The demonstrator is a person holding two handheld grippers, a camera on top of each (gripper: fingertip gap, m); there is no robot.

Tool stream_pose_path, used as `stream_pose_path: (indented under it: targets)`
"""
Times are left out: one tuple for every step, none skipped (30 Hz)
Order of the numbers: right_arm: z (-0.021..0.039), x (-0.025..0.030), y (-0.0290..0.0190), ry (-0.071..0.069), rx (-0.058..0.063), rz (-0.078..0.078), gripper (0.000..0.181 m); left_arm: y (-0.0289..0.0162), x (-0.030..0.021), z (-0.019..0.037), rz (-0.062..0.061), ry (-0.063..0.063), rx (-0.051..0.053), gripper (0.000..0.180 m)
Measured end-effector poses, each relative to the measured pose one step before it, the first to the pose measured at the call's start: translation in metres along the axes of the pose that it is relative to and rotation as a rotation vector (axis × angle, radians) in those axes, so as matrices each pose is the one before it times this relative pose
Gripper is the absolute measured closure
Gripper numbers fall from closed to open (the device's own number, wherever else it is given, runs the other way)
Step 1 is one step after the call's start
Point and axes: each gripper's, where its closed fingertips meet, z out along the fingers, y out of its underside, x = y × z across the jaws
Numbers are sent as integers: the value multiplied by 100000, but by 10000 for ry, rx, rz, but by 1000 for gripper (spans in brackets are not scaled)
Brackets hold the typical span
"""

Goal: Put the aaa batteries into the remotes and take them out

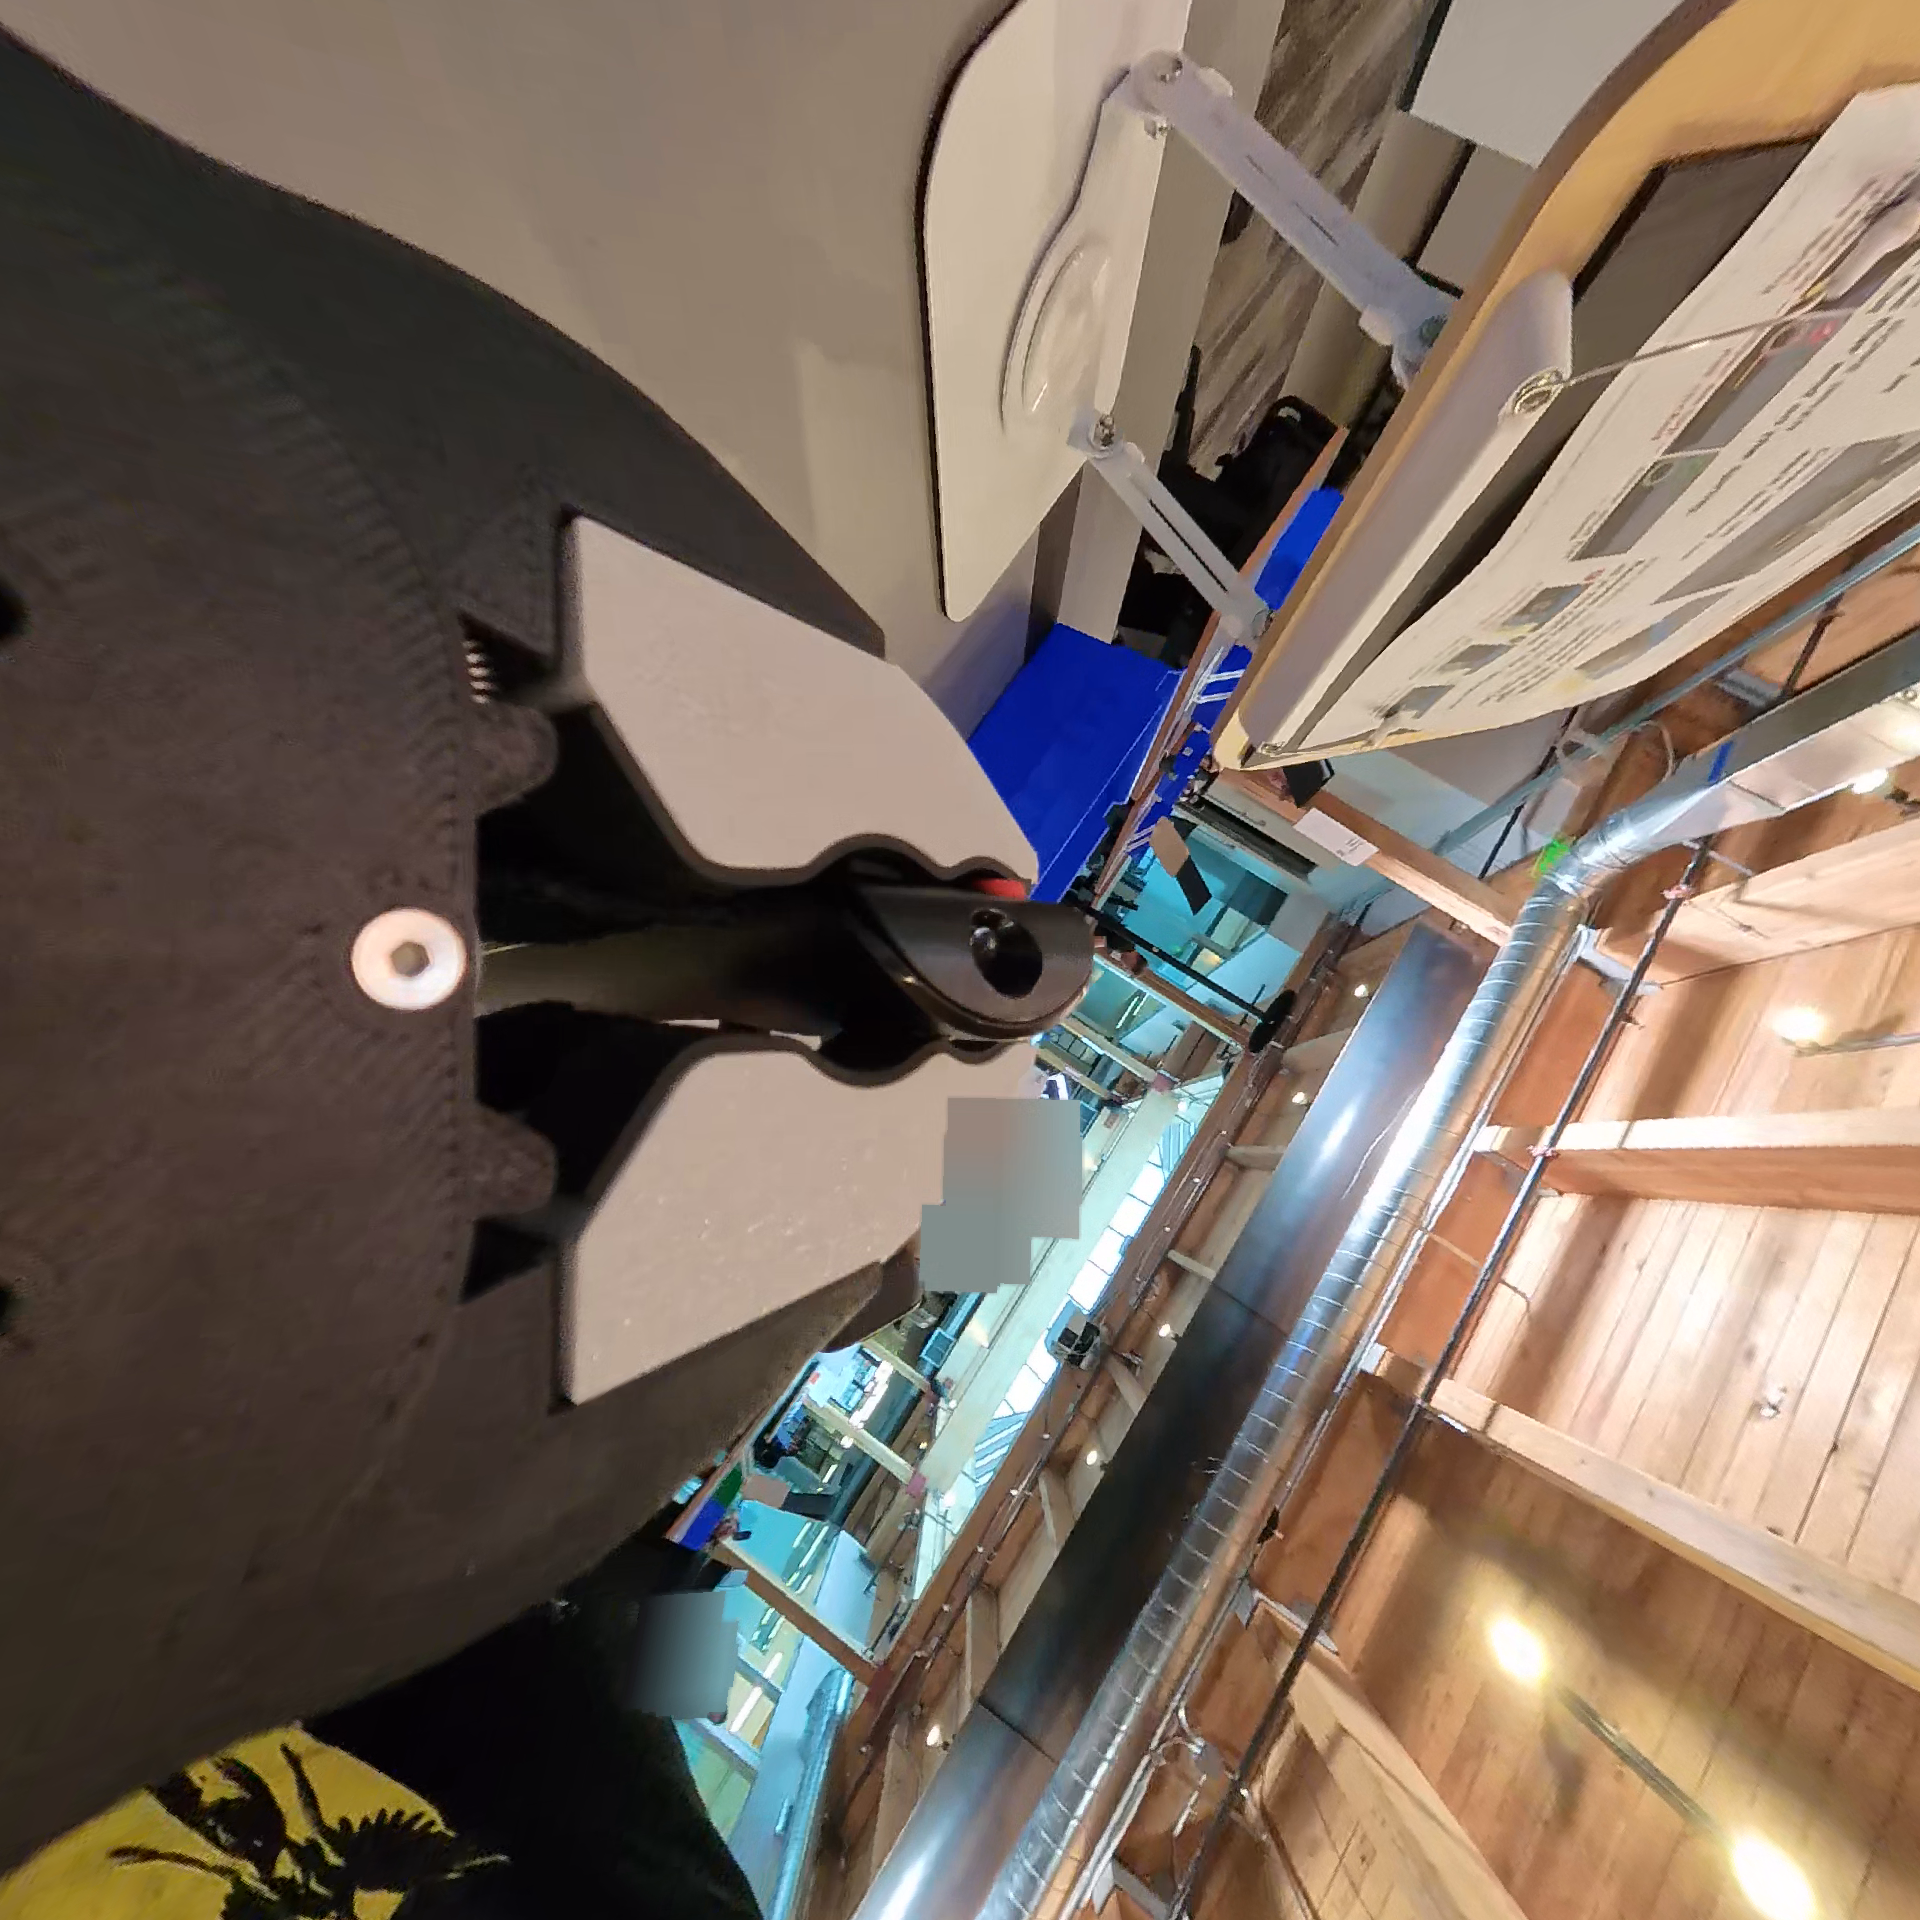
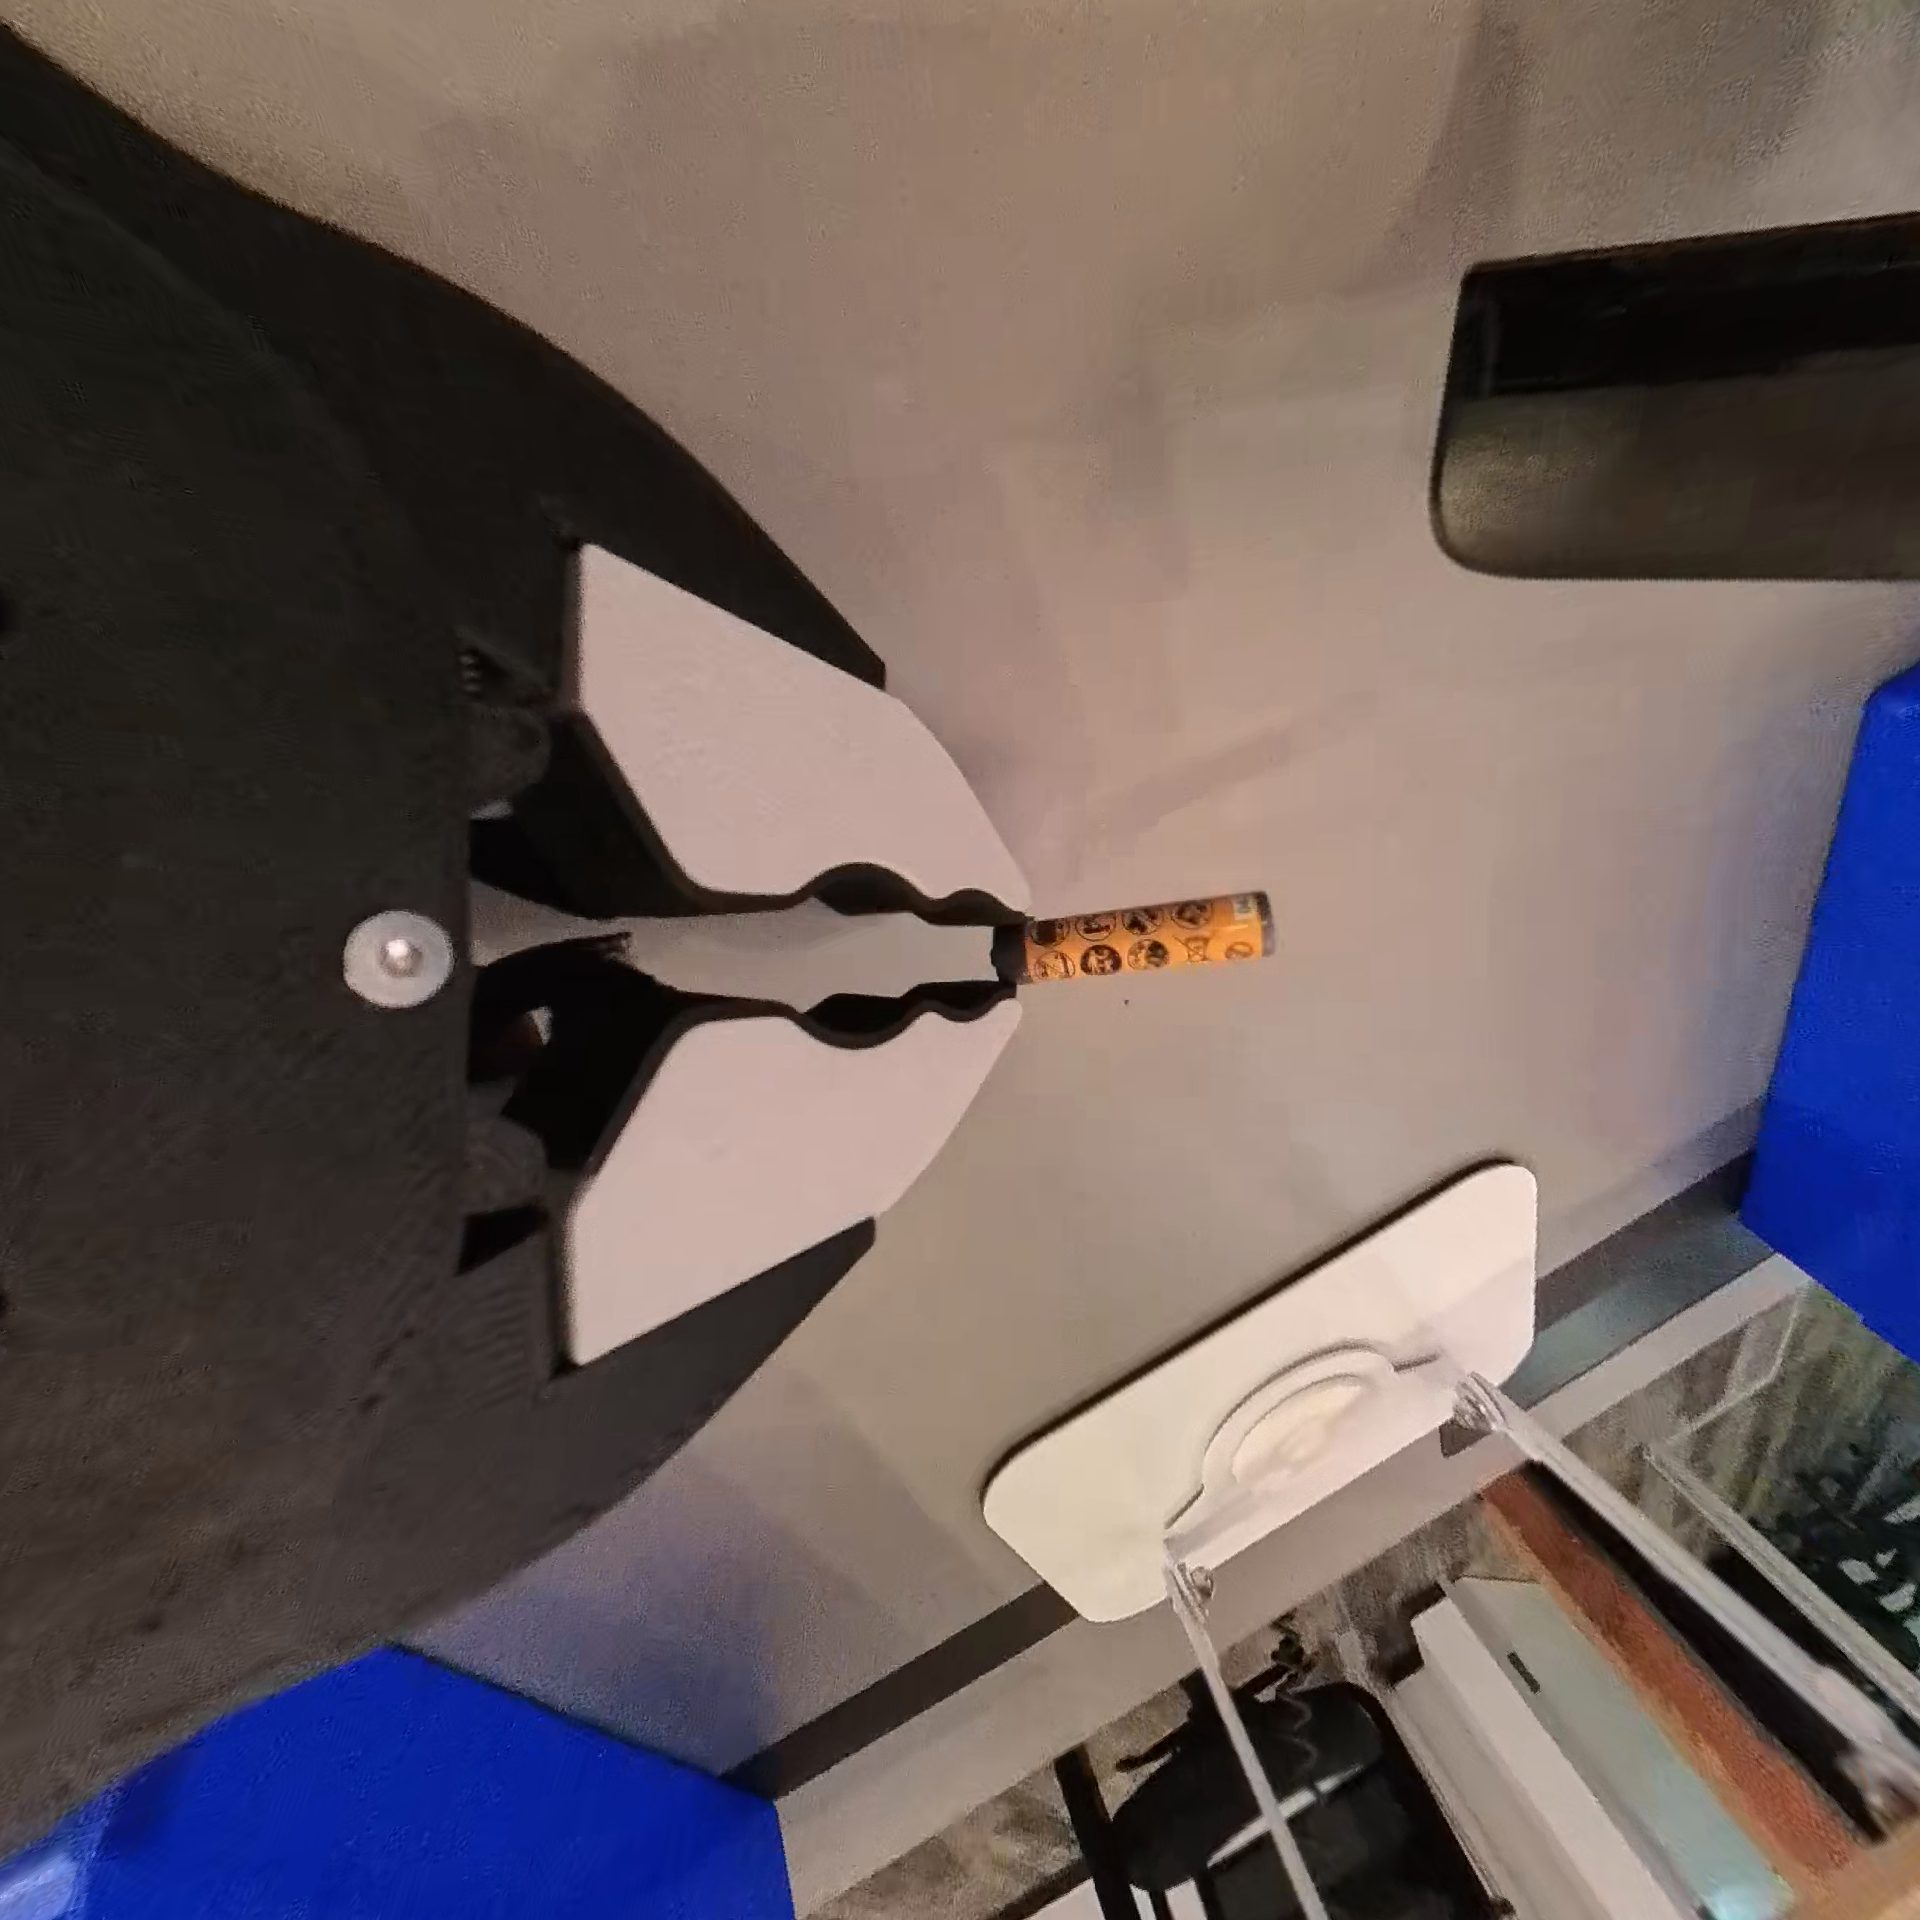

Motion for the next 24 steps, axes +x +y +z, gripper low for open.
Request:
stream_pose_path:
  targets:
    - [209, -195, 283, -55, -190, -133, 171, 158, -170, 354, 55, 44, -91, 156]
    - [61, -6, 11, 48, -99, -144, 171, 132, -263, 289, 24, -54, -87, 156]
    - [73, 45, 107, 6, -170, -52, 171, 9, -168, 205, 36, -45, -77, 156]
    - [-5, 126, 79, 30, -28, -15, 171, -227, -36, 132, 130, 6, -20, 155]
    - [-193, 179, 15, -13, 112, 94, 171, -368, -65, 79, 150, 7, 41, 155]
    - [-235, 273, 33, -21, 94, 172, 171, -317, -102, 37, 40, 15, 60, 156]
    - [-198, 419, 108, 81, 41, 131, 171, -140, -109, -27, -65, 28, 43, 156]
    - [-173, 289, 148, 23, -1, 35, 171, 14, -160, -74, -84, -29, 40, 156]
    - [-301, 172, -95, -33, 120, -102, 171, 57, -215, -85, -108, -77, 69, 156]
    - [-411, 136, -260, -45, 157, -110, 171, 79, -174, -53, -169, -20, 86, 155]
    - [-516, 521, -266, 189, 94, -12, 171, 146, -110, -30, -164, 35, 31, 155]
    - [-643, 624, -368, 142, 90, 96, 171, 226, -159, -45, -57, -32, -36, 155]
    - [-781, 622, -570, 65, 231, 41, 171, 214, -170, -76, 43, -83, -53, 156]
    - [-771, 733, -380, 26, 64, 29, 171, 181, -58, -39, 25, -6, -48, 156]
    - [-777, 978, -239, 111, -32, -26, 171, 148, 4, -8, -54, 63, -33, 155]
    - [-889, 1274, -391, 240, 101, -118, 171, 119, -50, 29, -53, 29, -10, 156]
    - [-872, 1480, -248, 201, 18, -120, 171, 144, -156, 48, -17, -30, -21, 155]
    - [-807, 1802, 72, 216, -132, -217, 171, 195, -168, 71, -33, -26, -60, 156]
    - [-736, 2335, 381, 387, -214, -205, 171, 195, -115, 82, -43, 6, -65, 156]
    - [-556, 2553, 609, 320, -191, -118, 171, 169, -128, 77, -27, -9, -43, 156]
    - [-271, 2535, 843, 148, -203, -10, 171, 163, -197, 57, -51, -40, -33, 156]
    - [-21, 2551, 951, 82, -116, 86, 171, 174, -240, 49, -104, -55, -31, 156]
    - [260, 2411, 1085, 27, -90, -91, 171, 40, -201, 50, -96, -61, 19, 156]
    - [532, 2209, 1424, 13, -219, -353, 171, -111, -118, 96, -39, -33, 93, 156]
